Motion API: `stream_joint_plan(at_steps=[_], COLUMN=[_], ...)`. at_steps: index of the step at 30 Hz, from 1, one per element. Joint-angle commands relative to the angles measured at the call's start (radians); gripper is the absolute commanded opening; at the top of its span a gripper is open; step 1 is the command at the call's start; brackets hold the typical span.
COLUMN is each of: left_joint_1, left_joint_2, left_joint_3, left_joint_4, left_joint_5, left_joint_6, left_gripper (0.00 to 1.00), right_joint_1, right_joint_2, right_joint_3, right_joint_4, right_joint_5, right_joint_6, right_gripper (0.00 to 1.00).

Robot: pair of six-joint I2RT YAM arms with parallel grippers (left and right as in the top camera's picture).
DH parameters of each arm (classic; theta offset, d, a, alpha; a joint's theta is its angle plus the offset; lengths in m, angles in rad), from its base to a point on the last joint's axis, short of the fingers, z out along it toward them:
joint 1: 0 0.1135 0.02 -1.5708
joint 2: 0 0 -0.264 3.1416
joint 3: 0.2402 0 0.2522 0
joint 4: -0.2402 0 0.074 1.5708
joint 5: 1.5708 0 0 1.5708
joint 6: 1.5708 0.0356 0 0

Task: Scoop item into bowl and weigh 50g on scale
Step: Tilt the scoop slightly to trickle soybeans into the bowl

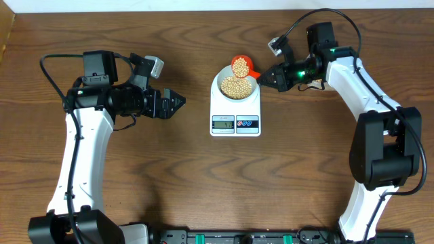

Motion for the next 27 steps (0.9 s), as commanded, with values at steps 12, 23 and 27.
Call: stream_joint_plan(at_steps=[12, 23, 27], left_joint_1=[0.005, 0.005, 0.005], left_joint_2=[-0.019, -0.019, -0.019], left_joint_3=[0.013, 0.013, 0.013], left_joint_4=[0.001, 0.001, 0.001], left_joint_5=[0.012, 0.012, 0.012], left_joint_6=[0.017, 0.017, 0.017], left_gripper=[0.90, 0.90, 0.90], right_joint_1=[0.011, 0.012, 0.012], right_joint_2=[-0.064, -0.092, -0.098], right_joint_3=[-0.001, -0.001, -0.001], right_joint_4=[0.007, 0.014, 0.000], right_joint_5=[0.038, -0.034, 0.013], right_joint_6=[0.008, -0.036, -0.029], right_gripper=[0.01, 0.01, 0.01])
